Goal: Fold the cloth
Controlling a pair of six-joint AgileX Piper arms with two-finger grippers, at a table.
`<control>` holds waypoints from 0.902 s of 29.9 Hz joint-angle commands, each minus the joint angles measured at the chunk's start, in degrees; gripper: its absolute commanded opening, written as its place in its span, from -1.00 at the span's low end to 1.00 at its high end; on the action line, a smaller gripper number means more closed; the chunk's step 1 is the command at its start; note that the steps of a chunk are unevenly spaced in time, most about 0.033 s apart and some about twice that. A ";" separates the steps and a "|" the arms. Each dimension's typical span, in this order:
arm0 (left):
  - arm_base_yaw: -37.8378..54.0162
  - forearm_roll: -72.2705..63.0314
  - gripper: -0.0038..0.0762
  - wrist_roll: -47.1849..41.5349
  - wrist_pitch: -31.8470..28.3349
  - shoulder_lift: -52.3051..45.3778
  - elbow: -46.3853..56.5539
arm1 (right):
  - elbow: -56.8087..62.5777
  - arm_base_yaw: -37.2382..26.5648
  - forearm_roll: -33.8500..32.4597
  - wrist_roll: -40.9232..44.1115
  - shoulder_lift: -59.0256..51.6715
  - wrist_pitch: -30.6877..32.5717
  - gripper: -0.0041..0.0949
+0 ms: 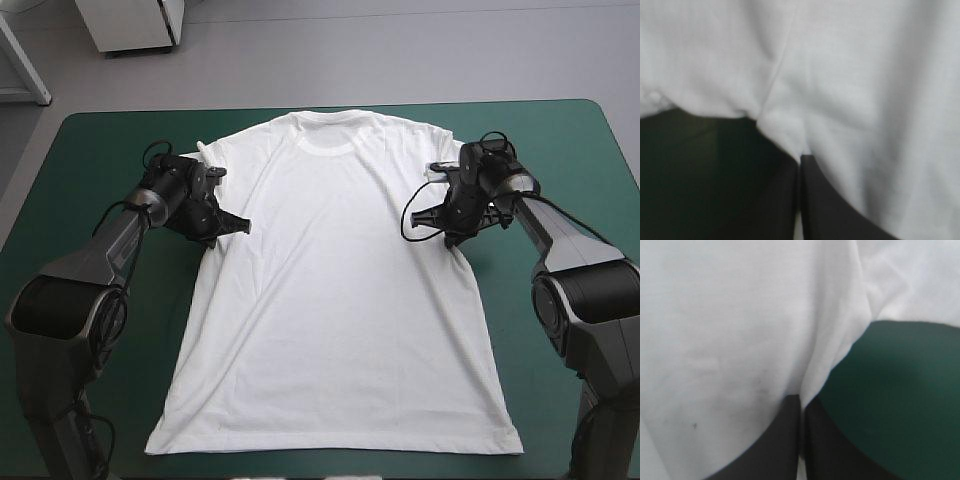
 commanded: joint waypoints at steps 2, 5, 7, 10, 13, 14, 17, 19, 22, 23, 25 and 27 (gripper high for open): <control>-0.09 -1.25 -0.93 2.16 -0.50 -5.61 -6.54 | -8.56 0.49 1.01 0.83 -5.52 2.27 -0.96; -0.09 -1.25 -0.93 3.55 1.96 -7.63 -11.44 | -13.37 0.49 0.64 0.83 -7.84 5.23 -0.96; -0.09 -1.25 -0.93 3.55 3.34 -8.62 -13.94 | -15.19 0.49 0.47 1.11 -9.83 5.23 -0.96; -0.09 -1.25 -0.93 4.39 6.10 -9.77 -18.81 | -17.14 0.49 -0.84 1.11 -13.43 5.23 -0.96; -0.09 -1.71 -0.93 4.85 7.21 -10.91 -23.99 | -18.26 0.49 -3.30 1.11 -17.68 5.23 -0.96; -0.09 -1.87 -0.93 4.96 7.21 -11.48 -25.69 | -18.60 0.49 -4.06 1.11 -19.14 5.23 -0.96; -0.09 -2.16 -0.93 5.52 7.21 -12.79 -30.43 | -19.82 0.49 -5.42 0.86 -22.62 5.23 -0.96; -0.09 -2.16 -0.93 6.23 7.21 -13.92 -33.98 | -20.74 0.49 -6.82 0.54 -24.57 5.23 -0.96; -0.09 -2.16 -0.93 7.06 6.34 -15.39 -38.72 | -22.71 0.49 -8.07 0.45 -26.46 5.12 -0.96; -0.09 -2.16 -0.93 7.72 6.13 -16.03 -40.12 | -23.47 0.49 -8.72 0.45 -26.99 5.12 -0.96; -0.09 -3.70 -0.93 8.66 5.68 -17.31 -42.30 | -25.03 0.49 -9.25 0.45 -27.74 5.12 -0.96; -0.09 -4.97 -0.93 9.65 5.02 -18.64 -44.02 | -27.07 0.49 -9.25 0.45 -28.35 4.96 -0.96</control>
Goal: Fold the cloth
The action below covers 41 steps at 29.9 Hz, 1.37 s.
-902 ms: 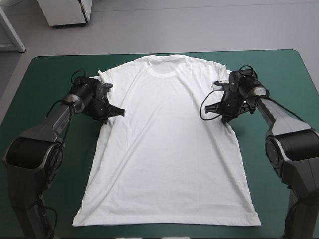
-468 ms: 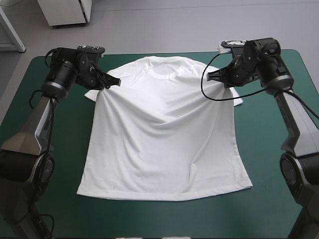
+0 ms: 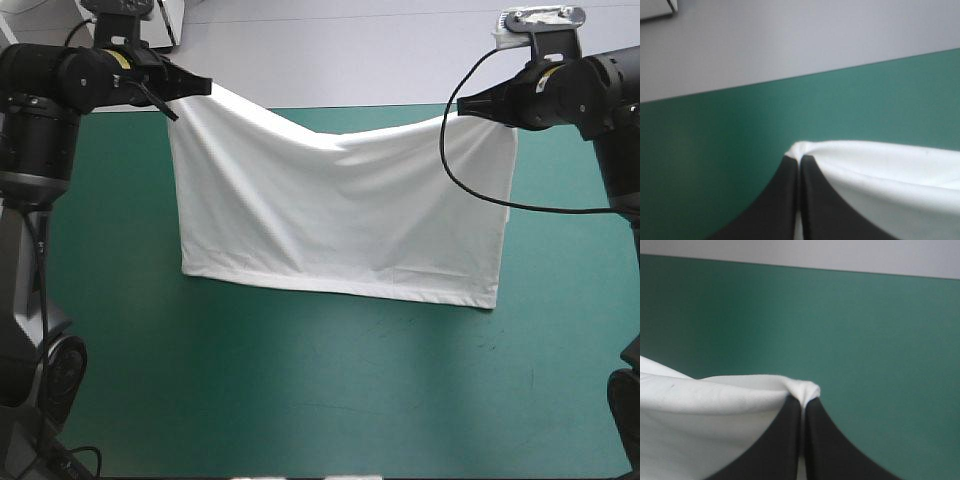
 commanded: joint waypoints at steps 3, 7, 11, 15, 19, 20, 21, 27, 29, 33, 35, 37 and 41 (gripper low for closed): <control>-0.04 -3.43 -0.93 2.05 -5.12 -6.30 -4.74 | -7.13 -0.02 -1.18 -0.47 -4.05 -2.43 -0.96; -0.04 -3.43 -0.93 2.80 -5.26 -7.56 -4.84 | -10.92 -0.02 -1.43 -0.48 -4.06 -3.19 -0.96; -0.04 -3.22 -0.93 2.80 -6.15 -7.02 -4.72 | -11.39 -0.02 -2.34 -0.48 -3.16 -4.21 -0.96; -0.04 -2.91 -0.93 2.80 -12.11 -4.64 -4.72 | -11.39 -0.02 -5.13 -0.69 0.01 -8.76 -0.96; -0.04 -0.13 -0.93 2.80 -22.50 -1.54 -4.72 | -11.39 -0.02 -7.31 -0.57 3.55 -17.90 -0.96; -0.04 0.43 -0.93 2.65 -25.07 -0.67 -4.72 | -11.39 -0.02 -7.45 -0.57 4.45 -20.52 -0.96; -0.04 0.43 -0.93 2.57 -27.45 0.19 -4.72 | -11.53 -0.02 -7.75 -0.47 5.29 -22.96 -0.96; -0.04 0.04 -0.93 2.39 -36.65 3.60 -4.72 | -14.38 -0.13 -10.01 -0.47 9.37 -31.72 -0.96; -0.04 0.04 -0.93 2.39 -38.36 3.99 -4.72 | -16.10 -0.13 -10.13 -0.47 10.08 -31.78 -0.96; 0.01 0.43 -0.93 2.25 -33.22 4.23 -4.72 | -17.18 -0.13 -9.62 0.19 11.69 -25.40 -0.96; 0.01 0.92 -0.93 1.21 -24.00 5.18 -4.62 | -17.18 -0.61 -7.95 0.88 12.97 -18.54 -0.96; 0.01 2.62 -0.93 -1.39 -13.90 7.10 -4.60 | -16.85 -1.55 -4.66 2.15 14.97 -9.54 -0.96; 0.01 1.19 -0.93 -2.24 -4.02 9.41 -1.22 | -9.57 -3.74 2.97 1.56 16.07 -1.73 -0.96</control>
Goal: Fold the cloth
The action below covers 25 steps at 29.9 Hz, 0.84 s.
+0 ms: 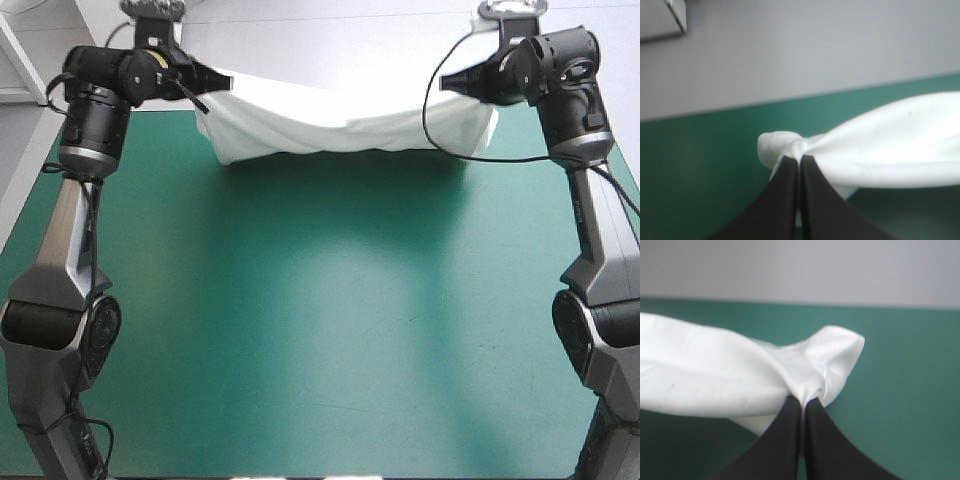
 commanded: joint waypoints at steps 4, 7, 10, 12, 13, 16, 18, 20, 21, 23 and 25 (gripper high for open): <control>-0.09 -3.73 -0.93 -1.52 4.01 -4.05 13.89 | 19.34 -1.96 6.36 -1.30 -6.91 1.03 -0.96; -0.61 -5.52 -0.93 -1.68 -0.06 -7.81 26.80 | 31.45 -1.96 7.50 -1.30 -10.90 -1.69 -0.96; -1.27 -5.96 -0.93 -1.68 -2.66 -12.45 37.42 | 41.58 -1.96 9.66 -2.32 -14.44 -3.81 -0.96; -1.69 -6.22 -0.93 -1.68 -3.23 -15.32 43.80 | 47.71 -1.96 9.89 -2.34 -16.45 -4.38 -0.96; -1.82 -6.22 -0.93 -1.17 -3.46 -16.44 46.23 | 50.50 -1.96 9.89 -2.34 -17.50 -4.48 -0.96; -1.85 -6.81 -0.93 -1.17 -4.02 -20.04 54.91 | 57.52 -1.96 10.40 -2.85 -20.35 -4.63 -0.96; -1.85 -8.05 -0.93 -0.73 -4.40 -22.01 60.09 | 61.91 -1.96 10.40 -3.57 -22.39 -4.77 -0.96; -1.85 -9.35 -0.93 0.18 -4.51 -23.61 64.50 | 65.42 -1.96 10.28 -3.83 -24.16 -4.77 -0.96; -1.85 -10.29 -0.93 1.15 -4.51 -24.30 66.82 | 67.21 -1.96 10.28 -4.10 -25.09 -4.67 -0.96; -1.85 -11.16 -0.93 1.78 -4.23 -25.70 71.30 | 70.57 -1.96 9.69 -4.23 -26.83 -4.26 -0.96; -1.85 -11.16 -0.93 1.78 -3.72 -26.82 74.97 | 73.33 -1.96 9.09 -4.33 -28.27 -3.70 -0.96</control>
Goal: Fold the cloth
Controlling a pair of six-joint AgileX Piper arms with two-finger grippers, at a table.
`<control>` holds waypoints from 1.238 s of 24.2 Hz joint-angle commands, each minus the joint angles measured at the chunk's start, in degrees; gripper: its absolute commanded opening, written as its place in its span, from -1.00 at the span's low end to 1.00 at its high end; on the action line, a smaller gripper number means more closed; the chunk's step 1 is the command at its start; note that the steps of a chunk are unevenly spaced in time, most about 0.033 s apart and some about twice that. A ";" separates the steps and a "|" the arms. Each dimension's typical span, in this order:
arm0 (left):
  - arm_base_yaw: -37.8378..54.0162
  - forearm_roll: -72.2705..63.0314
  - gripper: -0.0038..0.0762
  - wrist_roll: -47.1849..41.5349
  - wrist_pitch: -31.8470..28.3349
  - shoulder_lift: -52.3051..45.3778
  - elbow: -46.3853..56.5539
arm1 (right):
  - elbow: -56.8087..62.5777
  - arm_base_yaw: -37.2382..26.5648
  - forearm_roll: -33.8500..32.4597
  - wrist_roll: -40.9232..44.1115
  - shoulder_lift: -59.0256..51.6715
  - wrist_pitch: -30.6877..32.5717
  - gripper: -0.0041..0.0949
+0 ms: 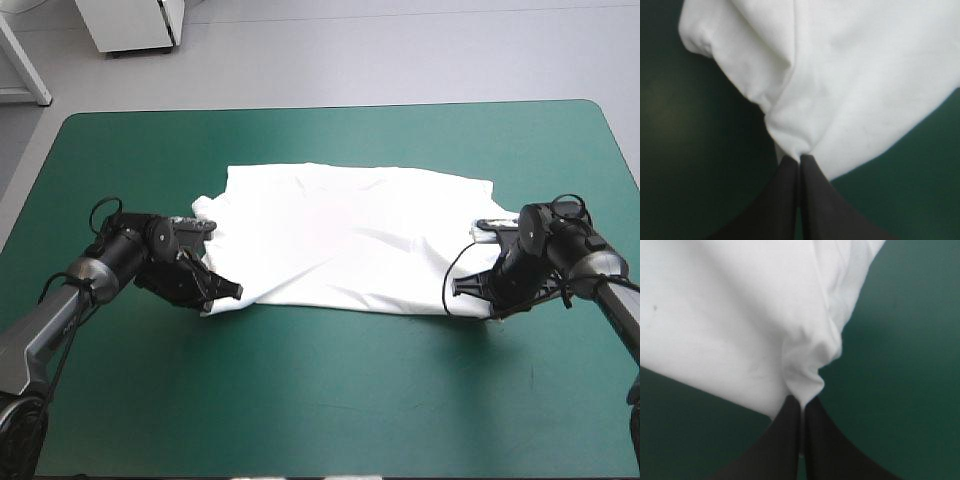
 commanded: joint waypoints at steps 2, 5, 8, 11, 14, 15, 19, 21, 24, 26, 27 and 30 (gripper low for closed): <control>-0.31 -1.51 -0.93 0.66 0.30 -5.69 7.11 | 4.87 -0.41 -1.69 -1.10 -5.60 1.84 -0.96; -0.31 -1.82 -0.93 0.80 0.18 -8.77 11.68 | 8.71 -0.41 -1.82 -1.25 -8.11 2.12 -0.96; -0.31 -1.82 -0.93 0.72 0.18 -10.50 14.30 | 11.06 -0.41 -1.82 -1.53 -9.87 2.16 -0.96; -0.31 -1.44 -0.92 0.83 1.20 -10.90 14.91 | 11.21 -0.41 -2.08 -1.91 -10.85 2.47 -0.95; -0.31 0.61 -0.89 0.83 4.13 -10.90 14.91 | 11.08 -0.41 -3.04 -1.39 -10.85 4.96 -0.86; -0.31 0.89 -0.85 1.33 5.20 -10.90 14.91 | 11.08 -0.41 -3.04 -1.25 -10.85 5.11 -0.78; -0.31 0.26 -0.35 3.42 11.80 -11.03 12.77 | 10.84 -0.41 -3.04 -1.03 -10.85 5.92 -0.22; -0.31 -0.19 0.10 4.50 15.25 -11.13 8.85 | 10.12 -0.41 -3.04 -0.69 -11.49 6.07 0.18; -0.31 -0.13 0.47 5.30 16.58 -11.69 -0.84 | 4.95 -0.41 -3.04 -0.45 -14.87 5.89 0.24; -0.31 1.84 0.45 4.69 16.31 -13.14 -7.22 | -0.44 -0.41 -3.88 -0.45 -17.85 5.82 0.19; -0.31 3.82 0.45 3.91 16.31 -13.73 -10.50 | -3.55 -0.41 -4.60 -0.32 -19.03 5.82 0.17; -0.18 8.64 0.44 2.22 16.31 -14.26 -14.77 | -10.16 -0.41 -5.27 -0.12 -21.08 5.82 0.16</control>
